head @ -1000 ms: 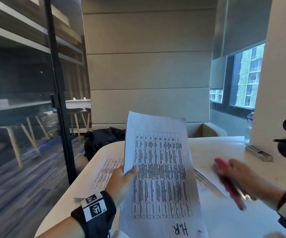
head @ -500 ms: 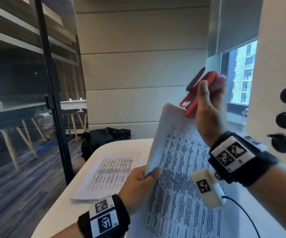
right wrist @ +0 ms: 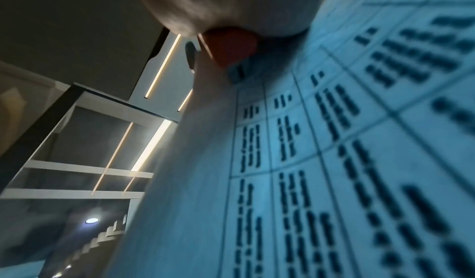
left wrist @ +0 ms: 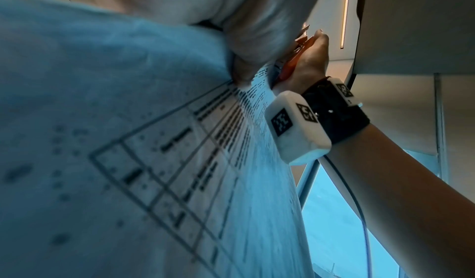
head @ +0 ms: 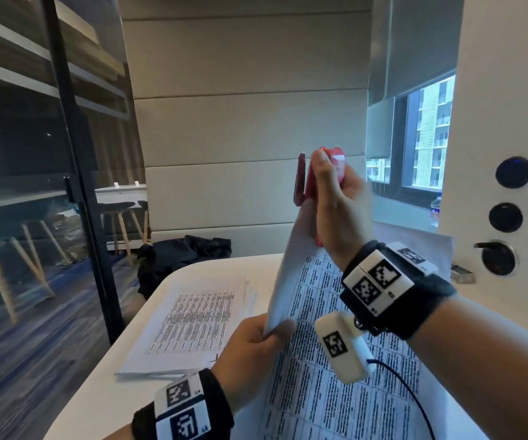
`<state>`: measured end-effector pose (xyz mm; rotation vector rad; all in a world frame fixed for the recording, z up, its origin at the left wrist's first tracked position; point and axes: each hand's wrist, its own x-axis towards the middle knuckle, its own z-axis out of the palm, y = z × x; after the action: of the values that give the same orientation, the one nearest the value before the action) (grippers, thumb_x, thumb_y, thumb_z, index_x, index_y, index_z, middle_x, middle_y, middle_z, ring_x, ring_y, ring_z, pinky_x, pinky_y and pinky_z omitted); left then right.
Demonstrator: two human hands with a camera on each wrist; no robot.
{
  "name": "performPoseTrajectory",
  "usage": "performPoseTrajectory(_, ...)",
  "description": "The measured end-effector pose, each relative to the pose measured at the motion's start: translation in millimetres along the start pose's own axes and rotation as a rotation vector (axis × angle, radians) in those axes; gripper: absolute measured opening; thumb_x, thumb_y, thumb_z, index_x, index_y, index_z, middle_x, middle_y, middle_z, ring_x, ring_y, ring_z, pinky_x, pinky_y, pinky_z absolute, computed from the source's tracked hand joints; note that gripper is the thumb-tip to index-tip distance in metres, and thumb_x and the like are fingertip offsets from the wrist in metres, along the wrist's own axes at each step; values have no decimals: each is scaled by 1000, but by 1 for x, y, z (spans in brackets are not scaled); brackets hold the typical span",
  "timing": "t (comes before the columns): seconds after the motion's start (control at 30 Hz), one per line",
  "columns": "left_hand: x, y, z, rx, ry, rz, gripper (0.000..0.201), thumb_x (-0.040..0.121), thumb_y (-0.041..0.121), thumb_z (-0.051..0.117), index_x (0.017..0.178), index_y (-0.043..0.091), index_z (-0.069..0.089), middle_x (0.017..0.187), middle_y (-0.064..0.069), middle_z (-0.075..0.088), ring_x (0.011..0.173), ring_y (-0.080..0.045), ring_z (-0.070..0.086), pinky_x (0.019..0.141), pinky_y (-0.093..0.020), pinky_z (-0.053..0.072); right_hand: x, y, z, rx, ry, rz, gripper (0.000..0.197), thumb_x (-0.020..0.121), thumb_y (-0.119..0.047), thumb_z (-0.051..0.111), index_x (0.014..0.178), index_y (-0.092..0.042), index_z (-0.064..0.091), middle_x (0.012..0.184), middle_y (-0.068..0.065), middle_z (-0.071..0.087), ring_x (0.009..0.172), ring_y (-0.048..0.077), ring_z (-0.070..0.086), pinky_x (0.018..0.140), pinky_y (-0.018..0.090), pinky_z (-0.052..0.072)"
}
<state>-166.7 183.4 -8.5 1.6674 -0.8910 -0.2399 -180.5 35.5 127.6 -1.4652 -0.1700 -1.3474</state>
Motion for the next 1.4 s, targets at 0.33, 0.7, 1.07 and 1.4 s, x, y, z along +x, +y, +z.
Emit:
performPoseTrajectory(0.33,18,-9,-40,89,76,-135,41,95,37,53,68,6,52,57,-3,49,50,-16,45,52,-19,39,30,10,-58,21,319,238,49,74,-44,62,101,-4,59,76,6,66,63,17,62,59,33,52)
performPoseTrajectory(0.7,93,-37,-158,421,399,-460,15,93,22,58,92,7,60,87,-8,60,65,-16,52,52,-22,37,-50,43,-86,-719,-468,630,21,83,-19,71,90,-11,53,74,9,60,58,21,55,53,29,40)
performPoseTrajectory(1.07,120,-96,-203,717,330,-631,22,94,22,57,97,1,62,81,-8,60,71,-24,55,58,-27,43,-118,57,-82,-916,-1458,720,34,82,-27,68,110,-43,55,102,-15,65,89,1,63,78,18,49)
performPoseTrajectory(1.4,119,-121,-169,1263,-305,-641,60,87,38,66,142,23,46,150,-3,39,135,-23,41,109,-29,34,-122,50,-75,-1082,-1558,537,37,75,-24,70,110,-31,61,106,-8,52,92,13,56,77,26,48)
